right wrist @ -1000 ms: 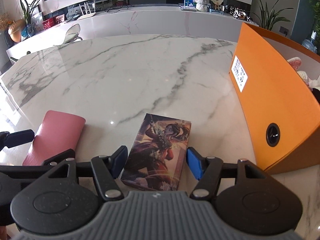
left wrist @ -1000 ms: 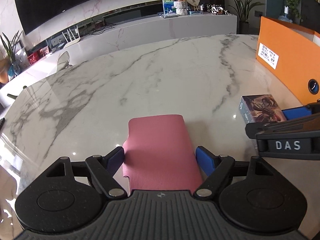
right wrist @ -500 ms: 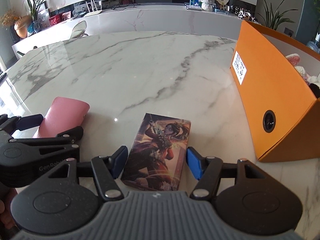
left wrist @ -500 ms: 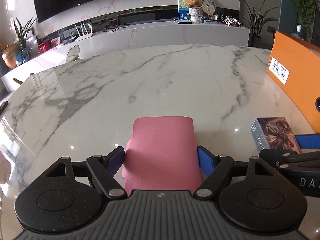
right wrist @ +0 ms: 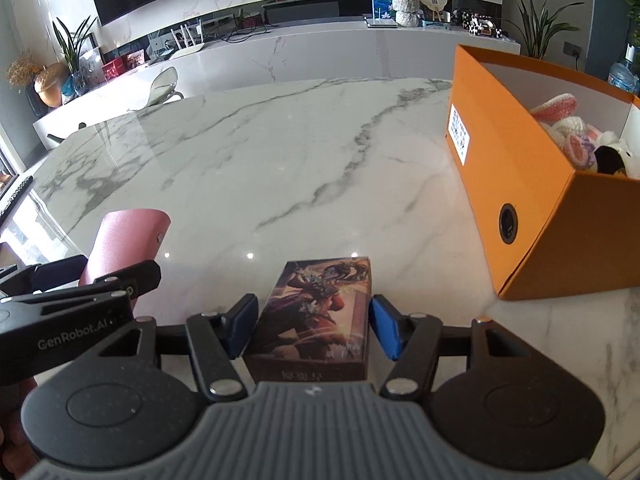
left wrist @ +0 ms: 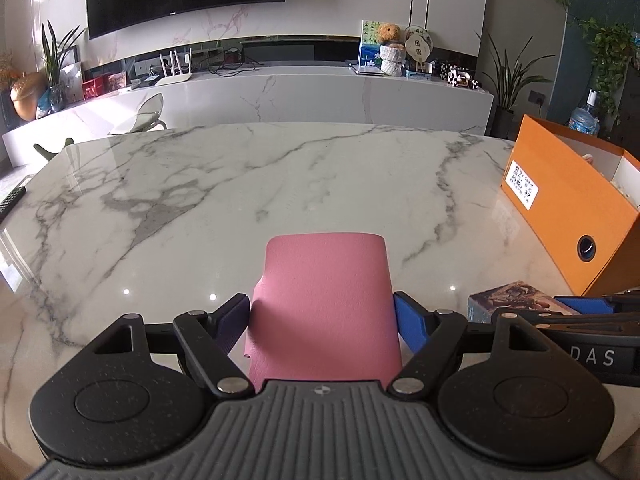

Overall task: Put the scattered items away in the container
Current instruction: 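Grasp the anime card box with the right tool while the left tool holds the wallet, then carry the pink wallet and card box over the orange box with both tools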

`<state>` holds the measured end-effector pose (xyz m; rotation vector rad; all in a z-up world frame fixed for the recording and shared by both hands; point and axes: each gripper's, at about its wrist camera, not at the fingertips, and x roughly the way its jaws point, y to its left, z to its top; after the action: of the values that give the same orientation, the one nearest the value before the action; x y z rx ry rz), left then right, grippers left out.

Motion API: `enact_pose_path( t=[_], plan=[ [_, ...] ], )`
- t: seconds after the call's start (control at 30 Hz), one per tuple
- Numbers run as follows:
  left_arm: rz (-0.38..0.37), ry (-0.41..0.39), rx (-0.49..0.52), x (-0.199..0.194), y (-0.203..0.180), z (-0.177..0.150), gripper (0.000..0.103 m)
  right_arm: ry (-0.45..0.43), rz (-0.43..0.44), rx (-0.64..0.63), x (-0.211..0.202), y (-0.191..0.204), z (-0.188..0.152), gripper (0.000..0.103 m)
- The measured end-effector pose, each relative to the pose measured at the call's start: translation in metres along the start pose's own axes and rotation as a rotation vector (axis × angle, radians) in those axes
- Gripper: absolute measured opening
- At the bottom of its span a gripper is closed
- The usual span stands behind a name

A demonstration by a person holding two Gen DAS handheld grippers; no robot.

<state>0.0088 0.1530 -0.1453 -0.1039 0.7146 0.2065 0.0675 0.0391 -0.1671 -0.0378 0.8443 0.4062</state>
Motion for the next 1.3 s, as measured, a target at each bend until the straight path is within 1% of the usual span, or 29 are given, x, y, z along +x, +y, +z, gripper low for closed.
enact_pose_path(
  t=[0.03,0.07,0.1,0.13,0.23,0.33,0.37,0.43,0.47,0.5,0.53,0.57,0.6,0.63,0.67,0.73,0.8,0.9,1.03,1.17,1.3],
  plan=[
    [-0.003,-0.008,-0.001,-0.004,-0.001,0.002,0.09,-0.012,0.001,0.004,-0.005,-0.001,0.0,0.063],
    [-0.007,-0.017,-0.003,-0.009,-0.002,0.003,0.09,-0.034,-0.013,0.004,-0.012,-0.002,0.001,0.022],
    [-0.012,-0.026,-0.006,-0.014,-0.004,0.006,0.09,-0.051,-0.012,0.012,-0.019,-0.004,0.002,0.006],
    [-0.016,-0.032,-0.007,-0.018,-0.006,0.007,0.09,-0.063,0.005,0.027,-0.025,-0.006,0.004,0.001],
    [-0.006,-0.044,0.01,-0.023,-0.011,0.011,0.09,-0.075,0.002,0.034,-0.036,-0.009,0.005,0.001],
    [0.005,-0.029,0.009,-0.023,-0.011,0.009,0.09,-0.051,0.003,0.052,-0.034,-0.015,-0.001,0.001],
    [0.006,-0.024,0.008,-0.023,-0.011,0.007,0.09,-0.044,0.012,0.069,-0.034,-0.018,-0.003,0.005],
    [0.009,-0.012,0.007,-0.022,-0.009,0.003,0.09,-0.036,0.023,0.104,-0.034,-0.024,-0.006,0.007],
    [0.009,-0.006,0.004,-0.021,-0.009,0.002,0.09,-0.03,0.028,0.119,-0.033,-0.026,-0.008,0.017],
    [0.009,0.0,0.002,-0.02,-0.008,0.0,0.09,-0.022,0.039,0.127,-0.032,-0.027,-0.008,0.029],
    [0.008,0.006,-0.002,-0.018,-0.008,-0.002,0.09,-0.018,0.055,0.125,-0.031,-0.027,-0.01,0.054],
    [0.009,0.011,-0.005,-0.017,-0.007,-0.003,0.09,-0.017,0.072,0.112,-0.03,-0.025,-0.011,0.063],
    [0.011,0.017,-0.008,-0.015,-0.006,-0.005,0.09,-0.016,0.081,0.087,-0.029,-0.021,-0.013,0.063],
    [0.013,0.022,-0.011,-0.014,-0.004,-0.007,0.09,-0.012,0.085,0.053,-0.027,-0.016,-0.015,0.066],
    [0.013,0.025,-0.015,-0.014,-0.003,-0.008,0.09,-0.011,0.087,0.012,-0.025,-0.011,-0.017,0.075],
    [0.015,0.031,-0.024,-0.012,0.001,-0.011,0.09,-0.021,0.089,-0.089,-0.021,-0.001,-0.026,0.083],
    [0.017,0.037,-0.032,-0.01,0.004,-0.013,0.09,-0.026,0.084,-0.176,-0.016,0.009,-0.034,0.083],
    [0.014,0.045,-0.04,-0.008,0.007,-0.016,0.09,-0.047,0.074,-0.239,-0.009,0.015,-0.045,0.084],
    [0.006,0.049,-0.043,-0.005,0.011,-0.019,0.09,-0.093,0.086,-0.249,-0.003,0.013,-0.053,0.084],
    [0.0,0.054,-0.043,-0.004,0.011,-0.023,0.09,-0.105,0.092,-0.225,0.0,0.011,-0.052,0.084],
    [0.0,0.063,-0.04,-0.002,0.01,-0.027,0.09,-0.065,0.098,-0.253,0.005,0.016,-0.054,0.082]
  ],
)
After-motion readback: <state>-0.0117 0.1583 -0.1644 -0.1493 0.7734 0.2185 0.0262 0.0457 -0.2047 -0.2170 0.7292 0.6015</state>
